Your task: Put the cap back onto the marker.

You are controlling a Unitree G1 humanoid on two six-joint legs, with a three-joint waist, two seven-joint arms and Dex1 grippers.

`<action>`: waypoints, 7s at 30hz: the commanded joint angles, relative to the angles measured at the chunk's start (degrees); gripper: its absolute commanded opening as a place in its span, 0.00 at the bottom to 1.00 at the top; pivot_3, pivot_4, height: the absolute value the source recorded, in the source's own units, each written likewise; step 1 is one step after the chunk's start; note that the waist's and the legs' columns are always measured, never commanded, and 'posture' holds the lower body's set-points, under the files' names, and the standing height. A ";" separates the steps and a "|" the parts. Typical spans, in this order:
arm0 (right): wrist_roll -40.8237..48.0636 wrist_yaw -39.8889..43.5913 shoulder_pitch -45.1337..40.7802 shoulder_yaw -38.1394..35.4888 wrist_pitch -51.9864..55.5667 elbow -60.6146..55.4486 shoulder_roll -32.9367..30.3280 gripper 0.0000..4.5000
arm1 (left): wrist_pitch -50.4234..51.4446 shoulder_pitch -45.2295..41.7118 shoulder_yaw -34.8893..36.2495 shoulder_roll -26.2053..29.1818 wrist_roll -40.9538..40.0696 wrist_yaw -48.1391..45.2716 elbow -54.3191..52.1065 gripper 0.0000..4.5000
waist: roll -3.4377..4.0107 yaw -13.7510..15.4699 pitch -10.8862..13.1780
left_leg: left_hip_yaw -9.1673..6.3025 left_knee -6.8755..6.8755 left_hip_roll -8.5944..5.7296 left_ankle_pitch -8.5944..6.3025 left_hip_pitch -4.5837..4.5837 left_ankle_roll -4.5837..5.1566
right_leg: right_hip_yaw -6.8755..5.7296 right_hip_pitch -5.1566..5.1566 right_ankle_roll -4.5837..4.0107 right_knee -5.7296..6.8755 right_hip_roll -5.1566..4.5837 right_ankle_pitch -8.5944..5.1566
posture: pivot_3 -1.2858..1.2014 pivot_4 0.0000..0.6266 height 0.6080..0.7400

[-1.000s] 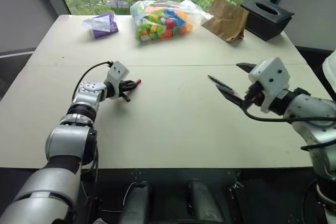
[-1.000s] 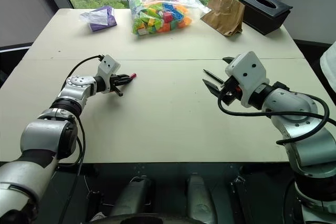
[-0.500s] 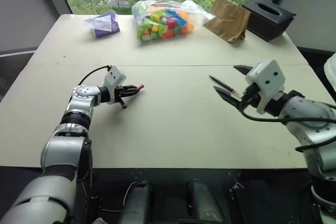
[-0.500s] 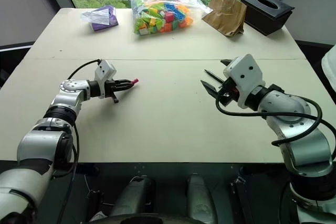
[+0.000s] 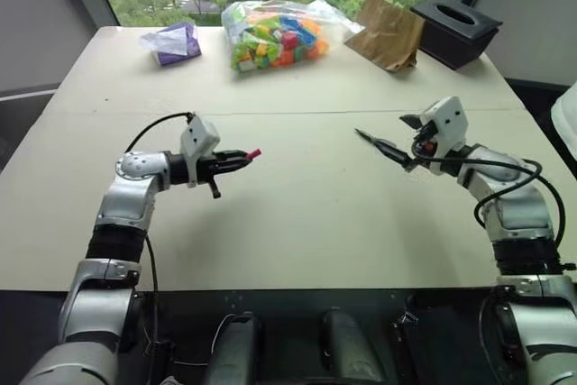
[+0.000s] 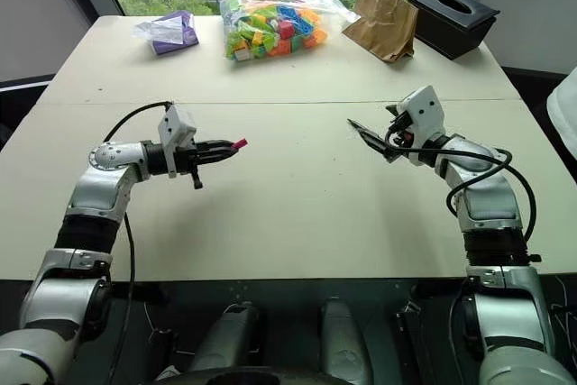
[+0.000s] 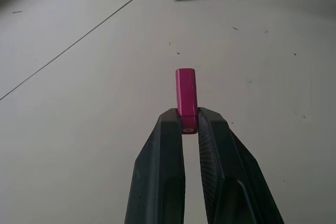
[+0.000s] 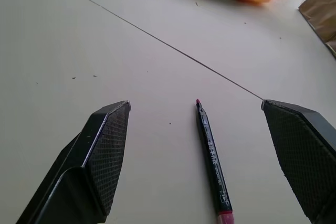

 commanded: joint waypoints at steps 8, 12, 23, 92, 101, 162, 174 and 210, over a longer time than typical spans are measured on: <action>-5.57 5.92 -13.80 2.57 -11.62 27.58 2.61 0.92 | 2.67 4.77 1.33 2.19 -2.77 4.68 -10.54 0.01 | 0.01 0.05 0.00 | 0.00 -0.02 -0.01 0.01 0.00 -0.02 | 0.01 0.00 -0.01 -0.03 -0.02 0.01 | 0.52 0.24 1.00; -8.39 5.56 -16.34 3.27 -15.61 35.74 2.76 0.92 | 3.41 5.58 1.73 3.09 -3.70 5.62 -12.48 0.01 | 0.02 -0.05 0.01 | 0.00 -0.04 -0.01 0.02 0.00 -0.04 | 0.01 0.00 -0.01 -0.04 -0.02 0.01 | 0.52 0.24 1.00; -11.49 5.67 -17.65 3.29 -19.10 43.76 2.55 0.92 | 6.45 6.90 1.86 4.88 -7.43 6.38 -17.31 0.01 | 0.03 -0.12 0.01 | 0.00 -0.06 -0.01 0.04 0.02 -0.07 | 0.02 0.00 -0.02 -0.04 -0.02 0.01 | 0.52 0.24 1.00; 4.16 28.64 -7.01 11.41 18.40 -21.92 -5.13 0.01 | -16.11 -7.80 -9.55 1.67 -1.28 -6.74 -3.87 0.00 | 0.07 0.29 0.03 | 0.00 -0.05 -0.02 0.06 0.06 -0.11 | 0.00 0.06 -0.03 -0.05 -0.02 0.02 | 0.52 0.24 1.00; 3.90 28.62 -7.06 11.11 18.03 -21.31 -6.02 0.01 | -16.50 -7.58 -10.28 1.86 -0.70 -7.66 -3.72 0.00 | 0.07 0.28 0.03 | -0.01 -0.05 -0.01 0.06 0.06 -0.11 | -0.01 0.06 -0.03 -0.05 -0.02 0.02 | 0.52 0.24 1.00; 4.52 30.68 -6.61 14.93 19.83 -24.62 -7.23 0.01 | -25.01 -10.14 -13.86 0.36 3.66 -9.78 -0.07 0.00 | 0.07 0.30 0.03 | -0.01 -0.05 -0.01 0.06 0.06 -0.11 | 0.00 0.06 -0.03 -0.06 -0.01 0.02 | 0.52 0.24 1.00; 4.51 29.72 -7.34 16.19 22.41 -24.79 -5.56 0.01 | -35.04 -13.23 -13.05 -1.76 8.46 -3.86 6.26 0.00 | 0.07 0.30 0.03 | 0.00 -0.05 -0.01 0.06 0.05 -0.11 | -0.01 0.05 -0.03 -0.06 -0.01 0.02 | 0.52 0.24 1.00; 4.73 29.30 -7.23 16.69 25.14 -24.83 -2.94 0.01 | -66.52 -20.12 -12.68 -1.39 14.67 6.77 26.34 0.00 | 0.07 0.34 0.03 | 0.00 -0.05 -0.03 0.06 0.00 -0.11 | -0.03 0.02 -0.02 -0.06 -0.01 0.02 | 0.52 0.24 1.00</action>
